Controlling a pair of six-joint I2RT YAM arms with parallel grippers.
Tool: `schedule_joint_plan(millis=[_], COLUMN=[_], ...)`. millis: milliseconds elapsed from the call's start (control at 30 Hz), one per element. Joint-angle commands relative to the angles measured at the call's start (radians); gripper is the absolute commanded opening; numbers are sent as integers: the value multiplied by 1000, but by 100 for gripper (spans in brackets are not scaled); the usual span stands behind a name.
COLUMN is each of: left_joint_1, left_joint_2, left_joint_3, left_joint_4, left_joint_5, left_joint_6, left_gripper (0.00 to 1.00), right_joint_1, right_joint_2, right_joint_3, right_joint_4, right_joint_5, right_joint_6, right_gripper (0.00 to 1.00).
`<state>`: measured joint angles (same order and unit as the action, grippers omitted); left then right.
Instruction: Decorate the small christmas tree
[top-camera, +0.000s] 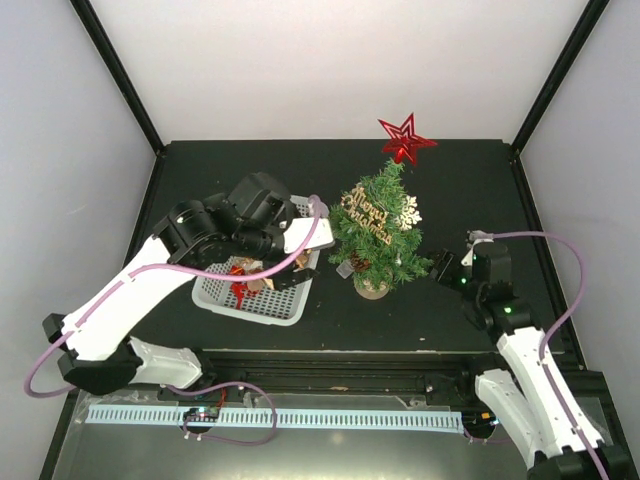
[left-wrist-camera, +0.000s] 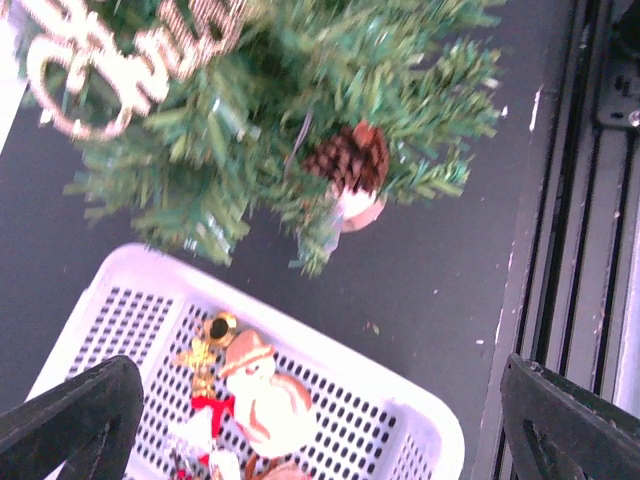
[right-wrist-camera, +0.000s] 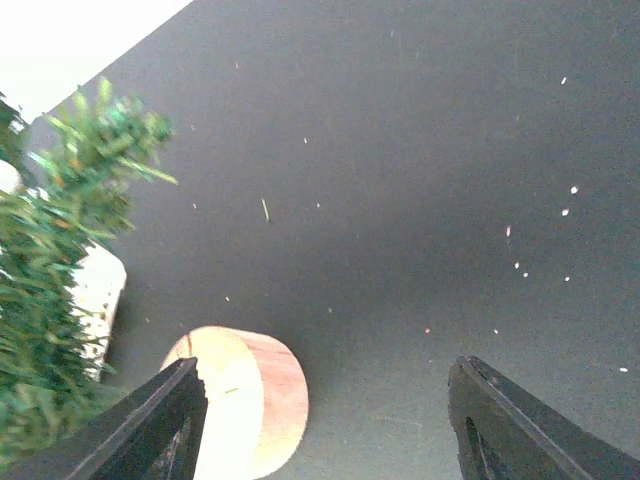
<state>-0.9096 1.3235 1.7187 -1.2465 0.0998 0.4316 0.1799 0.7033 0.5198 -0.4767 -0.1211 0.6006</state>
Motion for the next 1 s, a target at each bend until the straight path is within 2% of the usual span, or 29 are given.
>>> schedule_joint_plan(millis=[0, 200, 333, 533, 733, 833, 967], left_joint_1=[61, 198, 368, 599, 769, 779, 777], left_joint_2=[-94, -260, -336, -299, -218, -198, -114], left_joint_3=[-63, -232, -358, -520, -576, -611, -636], left_joint_4=[30, 114, 181, 225, 317, 421, 495], left_joint_5=[-1, 14, 73, 189, 352, 282, 124], left_joint_6=[9, 20, 28, 11, -70, -127, -93], left_gripper=[97, 99, 99, 99, 99, 99, 98], right_joint_1=[6, 5, 6, 6, 9, 19, 24], right_joint_2=[-61, -88, -94, -106, -96, -85, -70], right_joint_3=[68, 167, 200, 248, 292, 353, 369], right_joint_4=[-62, -213, -258, -289, -281, -307, -315], right_joint_5=[75, 191, 238, 247, 145, 158, 156], right_joint_6=[21, 18, 16, 27, -27, -61, -71], right_gripper=[68, 69, 71, 70, 69, 69, 69])
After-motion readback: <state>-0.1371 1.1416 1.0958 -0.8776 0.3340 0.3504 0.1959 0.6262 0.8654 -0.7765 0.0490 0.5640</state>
